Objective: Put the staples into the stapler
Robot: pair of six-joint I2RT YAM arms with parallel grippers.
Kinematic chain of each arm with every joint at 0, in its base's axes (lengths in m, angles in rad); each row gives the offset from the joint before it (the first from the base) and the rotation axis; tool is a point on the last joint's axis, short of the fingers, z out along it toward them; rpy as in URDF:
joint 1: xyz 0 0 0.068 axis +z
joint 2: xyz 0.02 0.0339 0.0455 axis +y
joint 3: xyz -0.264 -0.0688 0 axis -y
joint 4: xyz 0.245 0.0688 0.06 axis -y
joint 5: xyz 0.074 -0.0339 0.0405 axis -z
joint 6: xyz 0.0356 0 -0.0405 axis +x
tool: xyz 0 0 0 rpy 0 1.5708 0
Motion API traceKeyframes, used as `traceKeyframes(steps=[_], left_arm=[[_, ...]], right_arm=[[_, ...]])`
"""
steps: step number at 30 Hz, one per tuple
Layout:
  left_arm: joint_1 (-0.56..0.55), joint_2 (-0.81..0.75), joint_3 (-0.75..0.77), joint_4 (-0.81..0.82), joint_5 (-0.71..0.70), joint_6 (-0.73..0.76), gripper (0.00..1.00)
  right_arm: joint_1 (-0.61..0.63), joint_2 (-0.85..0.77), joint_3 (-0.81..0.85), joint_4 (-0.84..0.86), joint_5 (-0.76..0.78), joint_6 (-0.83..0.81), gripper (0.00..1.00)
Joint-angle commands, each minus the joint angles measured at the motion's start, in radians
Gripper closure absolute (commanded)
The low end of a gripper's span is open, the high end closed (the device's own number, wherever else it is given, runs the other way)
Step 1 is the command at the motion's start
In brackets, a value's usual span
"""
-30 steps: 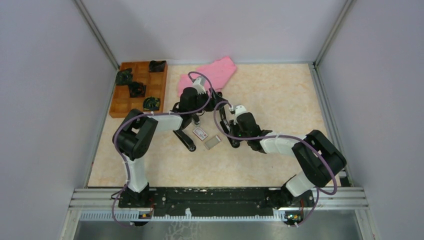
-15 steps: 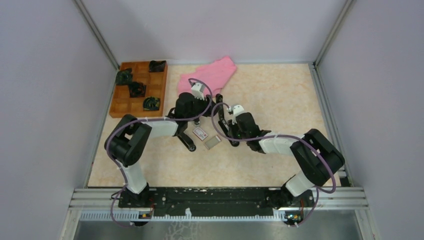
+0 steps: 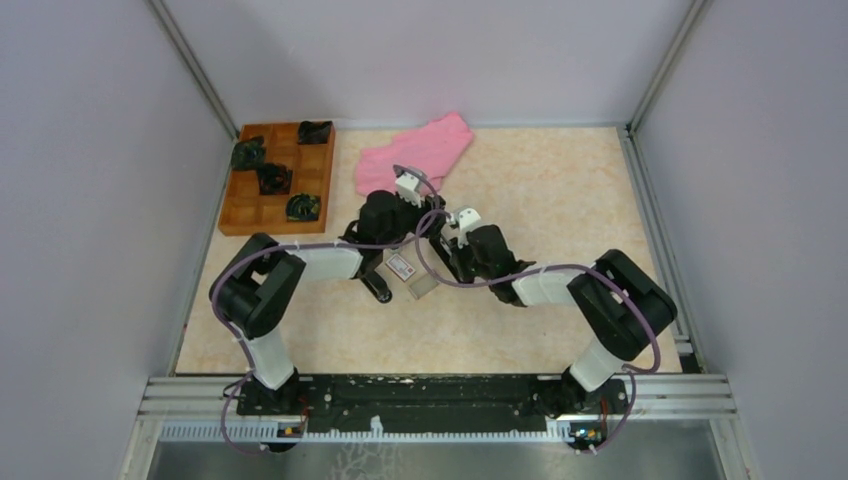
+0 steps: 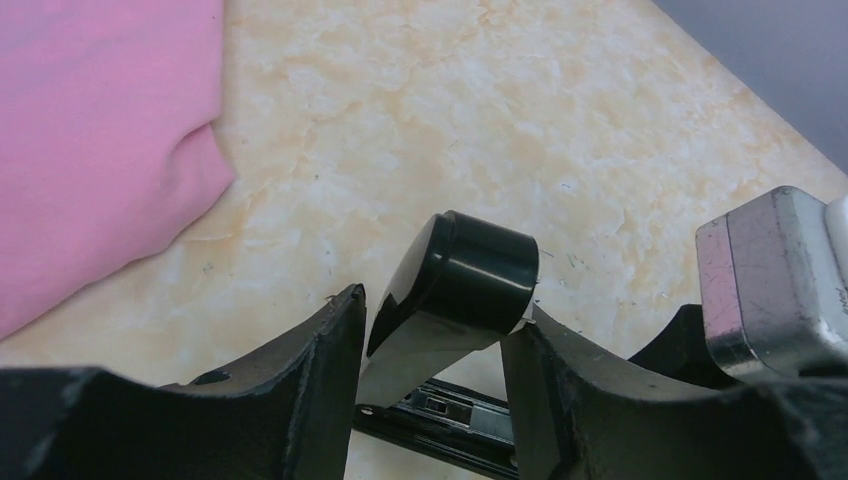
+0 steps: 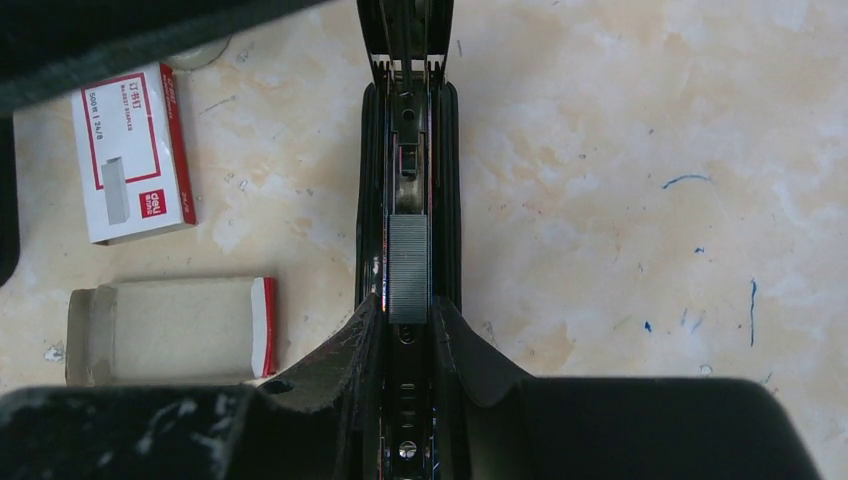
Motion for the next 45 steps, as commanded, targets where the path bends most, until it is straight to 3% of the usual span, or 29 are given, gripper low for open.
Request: traceKeyframes(steps=[1, 27, 38, 45], left_arm=[[-0.041, -0.031, -0.004, 0.035, -0.090, 0.112, 0.43], [-0.225, 0.020, -0.065, 0.039, -0.413, 0.341, 0.39], [-0.288, 0.047, -0.072, 0.024, -0.458, 0.317, 0.22], [-0.291, 0.047, -0.080, -0.004, -0.482, 0.215, 0.14]], right_arm=[[0.016, 0.023, 0.010, 0.150, -0.028, -0.052, 0.99], [0.013, 0.194, -0.093, 0.585, -0.096, -0.105, 0.94], [0.003, 0.249, -0.147, 0.750, -0.115, -0.090, 0.82], [-0.006, 0.302, -0.190, 0.888, -0.108, -0.054, 0.74]])
